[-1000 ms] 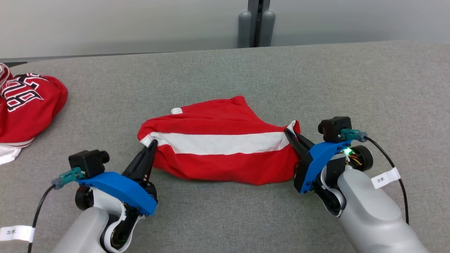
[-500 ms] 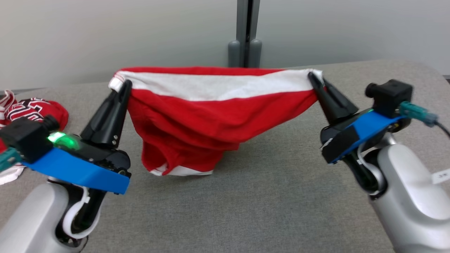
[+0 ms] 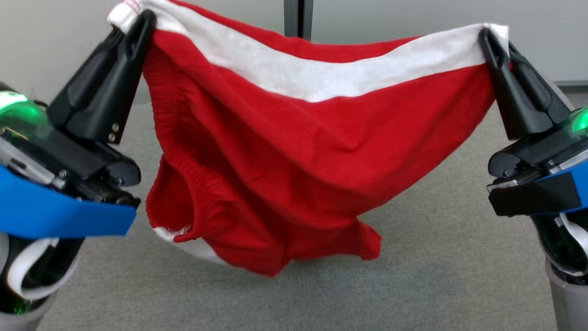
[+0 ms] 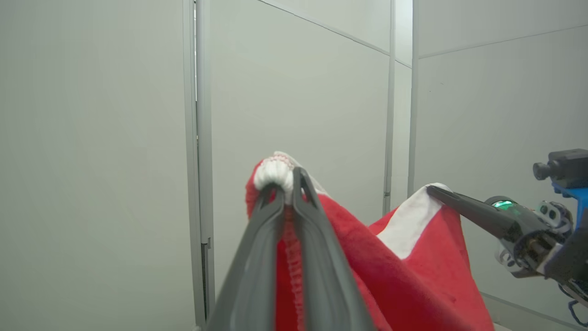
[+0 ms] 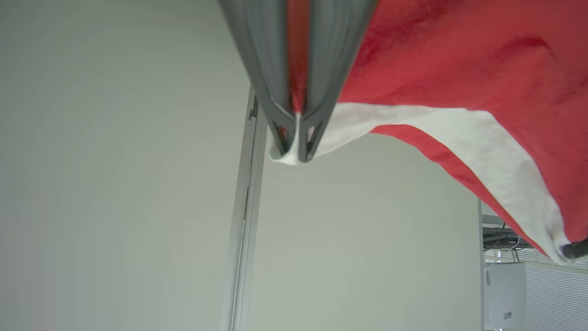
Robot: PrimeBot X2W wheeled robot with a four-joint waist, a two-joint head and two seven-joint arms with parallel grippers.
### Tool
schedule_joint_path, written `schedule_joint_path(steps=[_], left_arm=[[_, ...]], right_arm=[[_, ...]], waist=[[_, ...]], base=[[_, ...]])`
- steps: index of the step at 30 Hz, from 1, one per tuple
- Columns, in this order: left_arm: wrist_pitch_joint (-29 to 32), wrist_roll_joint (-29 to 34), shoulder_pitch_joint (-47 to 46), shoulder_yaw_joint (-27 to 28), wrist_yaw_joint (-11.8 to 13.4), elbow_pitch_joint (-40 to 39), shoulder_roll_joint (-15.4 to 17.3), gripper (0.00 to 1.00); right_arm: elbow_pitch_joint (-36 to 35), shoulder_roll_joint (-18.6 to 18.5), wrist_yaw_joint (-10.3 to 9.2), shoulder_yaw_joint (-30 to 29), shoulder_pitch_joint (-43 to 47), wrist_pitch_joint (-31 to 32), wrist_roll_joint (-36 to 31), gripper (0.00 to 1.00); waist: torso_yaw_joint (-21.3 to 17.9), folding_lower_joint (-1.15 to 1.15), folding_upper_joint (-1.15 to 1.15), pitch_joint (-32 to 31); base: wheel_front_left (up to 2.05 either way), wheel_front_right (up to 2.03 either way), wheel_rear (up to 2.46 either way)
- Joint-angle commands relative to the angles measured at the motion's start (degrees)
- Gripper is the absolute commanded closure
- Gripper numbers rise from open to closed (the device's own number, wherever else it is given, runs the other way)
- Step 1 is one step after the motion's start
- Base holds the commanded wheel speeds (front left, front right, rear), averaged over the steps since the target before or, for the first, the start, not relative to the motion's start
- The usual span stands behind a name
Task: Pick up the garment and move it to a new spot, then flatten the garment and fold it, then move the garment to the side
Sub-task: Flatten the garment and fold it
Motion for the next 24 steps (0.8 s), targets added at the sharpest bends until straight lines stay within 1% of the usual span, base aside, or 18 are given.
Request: schedule_joint_path(steps=[1, 4, 9, 10, 12, 17, 19, 22, 24], left_arm=[[1.0, -0.7, -2.2, -0.2, -0.3, 1.6, -0.1, 1.00], [2.6, -1.3, -5.7, -1.4, -1.4, 5.6, -1.3, 1.00], [2.8, -0.2, -13.8, -3.1, -4.1, 15.4, -4.3, 1.00], [2.8, -0.2, -13.8, -3.1, -4.1, 15.4, -4.3, 1.00], [2.0, 0.6, -17.7, -3.3, -4.8, 19.6, -5.9, 1.00], [-3.2, 3.3, -27.4, -2.6, -6.2, 29.9, -9.6, 1.00], [-5.9, 4.6, -30.5, -2.5, -6.7, 33.1, -10.5, 1.00], [-9.4, 5.4, -33.4, -2.3, -7.3, 36.8, -11.6, 1.00], [-10.9, 5.0, -33.0, -3.2, -7.6, 38.8, -12.4, 1.00]], right_arm=[[0.0, 0.9, 0.01, -0.3, -0.5, 1.1, 0.0, 1.00], [3.1, 1.7, 0.01, 0.2, -3.1, 2.2, 0.5, 1.00], [13.4, 3.2, 0.01, 2.6, -11.9, -0.5, -0.6, 1.00], [13.4, 3.2, 0.01, 2.6, -11.9, -0.5, -0.6, 1.00], [17.8, 4.1, 0.01, 2.9, -16.8, -2.4, -1.6, 1.00], [28.0, 6.8, 0.01, 1.8, -28.4, -8.6, -5.2, 1.00], [31.2, 7.9, 0.01, 1.3, -31.9, -11.5, -6.4, 1.00], [34.7, 9.3, 0.01, 0.8, -35.3, -15.3, -8.0, 1.00], [36.7, 10.1, 0.01, 1.8, -35.2, -17.1, -8.3, 1.00]], waist=[[-0.1, 0.00, 0.00, 1.3], [-0.7, 0.00, 0.00, 3.8], [-2.2, 0.00, 0.00, 7.8], [-2.2, 0.00, 0.00, 7.8], [-3.0, 0.00, 0.00, 9.2], [-4.4, 0.00, 0.00, 12.2], [-4.9, 0.00, 0.00, 13.5], [-5.4, 0.00, 0.00, 15.7], [-5.4, 0.00, 0.00, 17.0]], base=[[0.00, 0.00, 0.00], [0.00, 0.00, 0.00], [0.00, 0.00, 0.00], [0.00, 0.00, 0.00], [0.00, 0.00, 0.00], [0.00, 0.00, 0.00], [0.00, 0.00, 0.00], [0.00, 0.00, 0.00], [0.00, 0.00, 0.00]])
